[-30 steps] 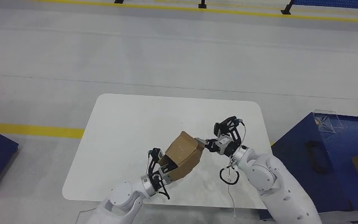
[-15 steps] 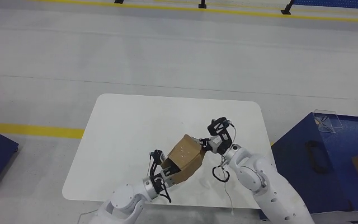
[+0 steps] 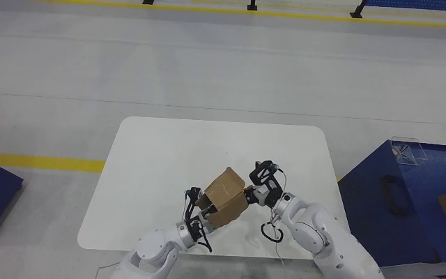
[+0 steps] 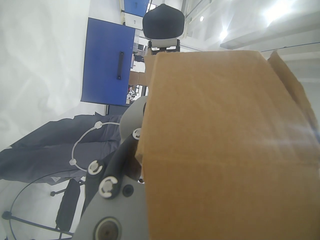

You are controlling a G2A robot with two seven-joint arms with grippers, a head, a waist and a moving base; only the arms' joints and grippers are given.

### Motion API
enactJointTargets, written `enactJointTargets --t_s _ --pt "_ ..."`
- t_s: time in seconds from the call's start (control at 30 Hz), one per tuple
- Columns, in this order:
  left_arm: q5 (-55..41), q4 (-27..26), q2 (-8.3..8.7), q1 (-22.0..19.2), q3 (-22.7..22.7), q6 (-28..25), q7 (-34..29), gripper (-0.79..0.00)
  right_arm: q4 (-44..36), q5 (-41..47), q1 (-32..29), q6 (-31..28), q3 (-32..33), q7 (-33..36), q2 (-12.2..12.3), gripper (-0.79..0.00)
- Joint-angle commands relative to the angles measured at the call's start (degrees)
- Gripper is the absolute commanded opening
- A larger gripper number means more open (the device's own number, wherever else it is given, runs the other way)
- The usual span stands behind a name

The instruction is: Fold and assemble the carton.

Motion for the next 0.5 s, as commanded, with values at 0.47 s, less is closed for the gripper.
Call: enactJointTargets --t_s 0.47 --pt "-2.41 0.34 0.08 0.13 -1.09 -1.67 -2.41 -0.785 3.01 13.86 -0.73 -0.43 10.2 0.88 0.16 0.0"
